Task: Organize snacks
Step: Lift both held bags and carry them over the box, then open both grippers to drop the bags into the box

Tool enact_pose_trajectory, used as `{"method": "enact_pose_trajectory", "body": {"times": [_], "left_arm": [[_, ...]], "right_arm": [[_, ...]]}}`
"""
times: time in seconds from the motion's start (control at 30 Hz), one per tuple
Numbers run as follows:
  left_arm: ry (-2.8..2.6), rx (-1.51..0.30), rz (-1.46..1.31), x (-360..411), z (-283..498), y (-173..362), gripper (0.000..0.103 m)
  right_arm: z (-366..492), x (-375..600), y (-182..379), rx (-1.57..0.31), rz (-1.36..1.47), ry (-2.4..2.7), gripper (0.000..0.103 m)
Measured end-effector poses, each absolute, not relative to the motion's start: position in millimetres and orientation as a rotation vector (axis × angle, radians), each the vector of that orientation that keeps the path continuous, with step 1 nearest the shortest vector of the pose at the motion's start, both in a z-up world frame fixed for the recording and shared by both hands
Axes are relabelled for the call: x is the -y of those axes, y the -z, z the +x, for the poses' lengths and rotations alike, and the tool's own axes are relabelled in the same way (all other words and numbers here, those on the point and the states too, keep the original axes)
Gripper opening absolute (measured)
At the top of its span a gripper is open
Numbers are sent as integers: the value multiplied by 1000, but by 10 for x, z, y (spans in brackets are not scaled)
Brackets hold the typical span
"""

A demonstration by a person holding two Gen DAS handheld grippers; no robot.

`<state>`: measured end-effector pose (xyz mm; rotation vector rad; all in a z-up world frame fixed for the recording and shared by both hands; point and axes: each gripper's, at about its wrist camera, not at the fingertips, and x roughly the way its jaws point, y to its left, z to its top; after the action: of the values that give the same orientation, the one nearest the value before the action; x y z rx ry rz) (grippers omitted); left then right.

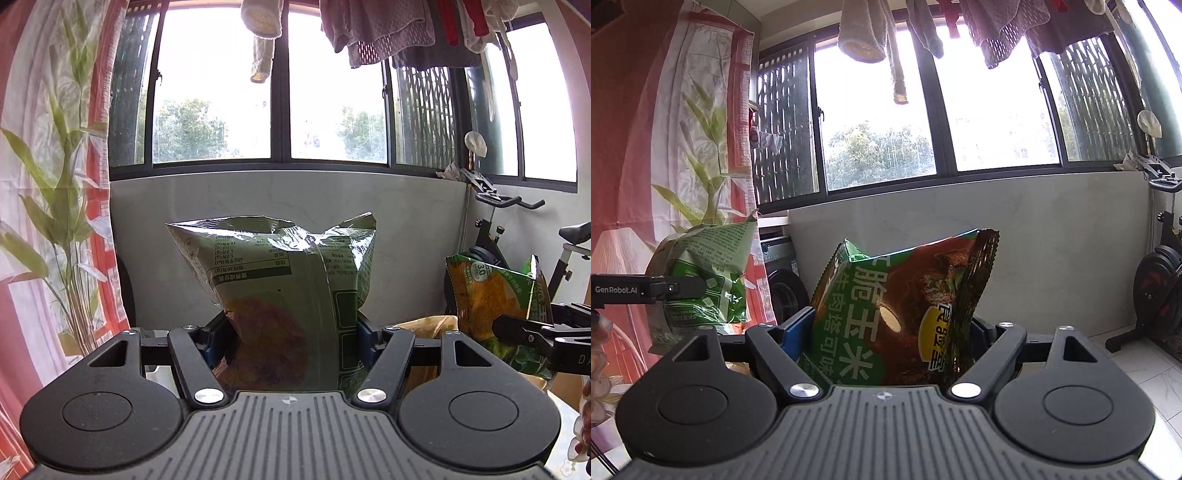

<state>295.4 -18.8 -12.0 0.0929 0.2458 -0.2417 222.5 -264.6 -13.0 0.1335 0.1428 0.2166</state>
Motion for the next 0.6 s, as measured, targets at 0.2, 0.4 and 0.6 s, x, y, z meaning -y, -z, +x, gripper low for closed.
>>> {"method": "enact_pose_trajectory", "body": {"times": [0.2,0.4,0.6], "left_arm": [[256,-360,112,217,3315,410,69],[319,-398,155,325,3390,519,70],[395,-489,29,268,3497,638,82]], "right_arm": [[2502,2507,239,-236,90,-274,83],[2652,2456,343,-319,98,-287,84],[2687,2433,406,-386,92,-267,88]]}}
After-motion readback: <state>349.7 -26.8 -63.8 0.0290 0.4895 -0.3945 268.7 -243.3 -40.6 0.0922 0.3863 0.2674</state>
